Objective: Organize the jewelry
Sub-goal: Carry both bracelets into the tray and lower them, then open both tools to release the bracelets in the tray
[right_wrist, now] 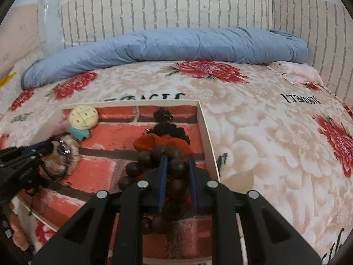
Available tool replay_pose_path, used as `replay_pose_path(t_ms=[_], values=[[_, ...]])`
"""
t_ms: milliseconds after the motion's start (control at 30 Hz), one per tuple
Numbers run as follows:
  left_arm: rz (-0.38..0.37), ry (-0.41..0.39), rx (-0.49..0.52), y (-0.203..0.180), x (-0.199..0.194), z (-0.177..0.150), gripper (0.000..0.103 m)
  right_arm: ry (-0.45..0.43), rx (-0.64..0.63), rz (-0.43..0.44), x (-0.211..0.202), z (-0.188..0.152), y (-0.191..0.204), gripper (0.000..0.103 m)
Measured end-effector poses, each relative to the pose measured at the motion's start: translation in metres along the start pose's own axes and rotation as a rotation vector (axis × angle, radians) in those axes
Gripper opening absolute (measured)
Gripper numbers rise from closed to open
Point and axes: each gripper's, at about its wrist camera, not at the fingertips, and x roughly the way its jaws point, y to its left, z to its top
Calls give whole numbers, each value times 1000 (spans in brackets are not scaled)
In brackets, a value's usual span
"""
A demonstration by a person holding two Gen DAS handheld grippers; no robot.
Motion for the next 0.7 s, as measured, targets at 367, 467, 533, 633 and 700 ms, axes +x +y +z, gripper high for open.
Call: replay_pose_path(t_ms=[367, 467, 533, 633, 700], values=[[0, 37, -4, 0, 9, -4, 12, 39, 6, 17, 17, -3, 0, 19], [0, 51, -11, 1, 11, -5, 19, 56, 10, 24, 22, -5, -1, 19], [1, 55, -18, 2, 11, -5, 24, 66, 9, 24, 24, -5, 0, 21], [-1, 56, -22, 3, 11, -5, 25, 71, 3, 22, 24, -6, 2, 22], [-2, 56, -21, 3, 11, -5, 27, 72, 5, 23, 24, -6, 2, 22]])
